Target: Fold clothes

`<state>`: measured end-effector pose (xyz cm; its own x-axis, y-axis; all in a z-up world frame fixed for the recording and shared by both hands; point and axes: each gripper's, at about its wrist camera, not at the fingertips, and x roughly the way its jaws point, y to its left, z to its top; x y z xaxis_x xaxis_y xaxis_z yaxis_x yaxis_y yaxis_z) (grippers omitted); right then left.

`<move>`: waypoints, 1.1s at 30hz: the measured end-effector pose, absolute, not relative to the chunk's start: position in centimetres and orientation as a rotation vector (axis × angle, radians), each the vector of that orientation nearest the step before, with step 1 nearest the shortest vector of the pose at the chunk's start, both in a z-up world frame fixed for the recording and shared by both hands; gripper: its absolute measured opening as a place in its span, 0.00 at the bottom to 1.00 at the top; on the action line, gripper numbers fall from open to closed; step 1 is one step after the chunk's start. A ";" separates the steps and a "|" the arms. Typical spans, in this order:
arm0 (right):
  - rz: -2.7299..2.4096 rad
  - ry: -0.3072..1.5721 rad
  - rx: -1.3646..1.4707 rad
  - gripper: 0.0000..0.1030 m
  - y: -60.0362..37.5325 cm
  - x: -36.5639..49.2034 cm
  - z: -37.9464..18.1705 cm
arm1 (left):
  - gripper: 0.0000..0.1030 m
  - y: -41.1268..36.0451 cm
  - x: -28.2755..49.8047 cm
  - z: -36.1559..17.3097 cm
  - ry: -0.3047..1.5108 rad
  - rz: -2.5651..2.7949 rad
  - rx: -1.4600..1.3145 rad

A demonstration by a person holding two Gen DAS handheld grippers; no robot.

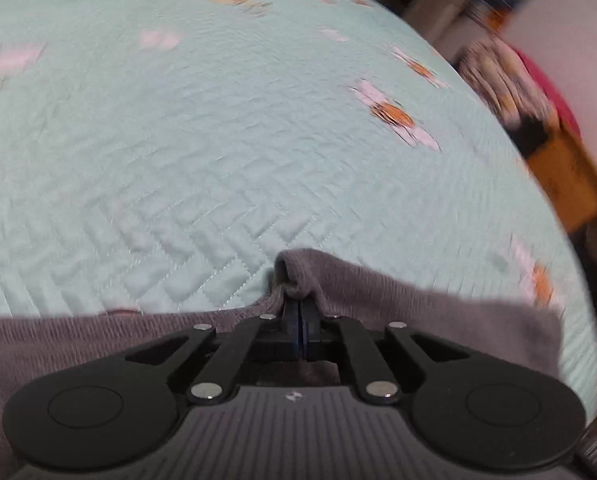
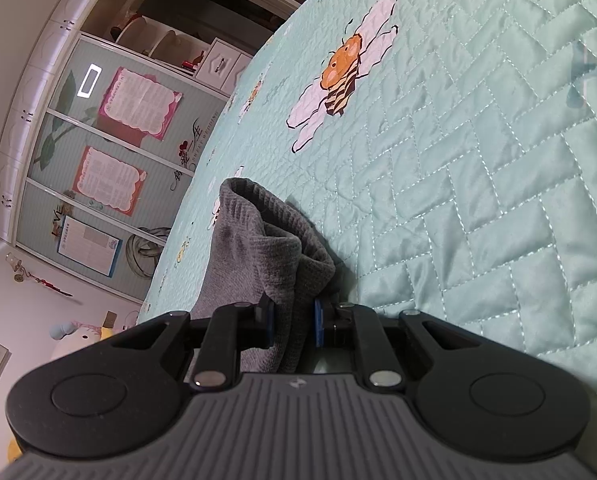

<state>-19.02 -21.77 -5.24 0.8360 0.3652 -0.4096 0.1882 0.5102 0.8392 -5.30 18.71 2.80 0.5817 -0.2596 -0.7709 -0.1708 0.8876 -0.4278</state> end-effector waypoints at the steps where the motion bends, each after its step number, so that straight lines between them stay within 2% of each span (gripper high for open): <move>1: 0.115 0.602 1.047 0.16 -21.8 -19.0 -5.2 | 0.05 18.9 -5.4 3.2 0.956 -0.061 -0.499; 4: 0.125 0.611 1.052 0.16 -22.0 -18.8 -5.2 | 0.05 19.3 -6.8 5.0 0.895 -0.073 -0.497; 10: 0.146 0.607 1.039 0.14 -22.0 -18.9 -5.2 | 0.13 18.2 -12.7 8.1 0.801 -0.192 -0.442; 15: 0.143 0.605 1.031 0.14 -21.9 -18.9 -5.1 | 0.16 15.0 -16.7 7.0 0.825 -0.312 -0.288; 21: 0.139 0.609 1.015 0.14 -21.8 -18.8 -5.0 | 0.19 13.4 -15.4 2.6 0.933 -0.311 -0.205; 27: 0.149 0.612 0.998 0.14 -21.8 -18.7 -4.9 | 0.18 14.3 -15.7 3.6 0.947 -0.293 -0.294; 33: 0.144 0.589 0.972 0.14 -21.3 -19.1 -4.3 | 0.29 15.9 -19.6 5.8 0.896 -0.345 -0.405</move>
<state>-19.09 -21.27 -4.35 0.8354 0.3707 -0.4058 0.1418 0.5680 0.8107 -19.56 15.90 5.84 0.5795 -0.4517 -0.6783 0.1203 0.8707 -0.4770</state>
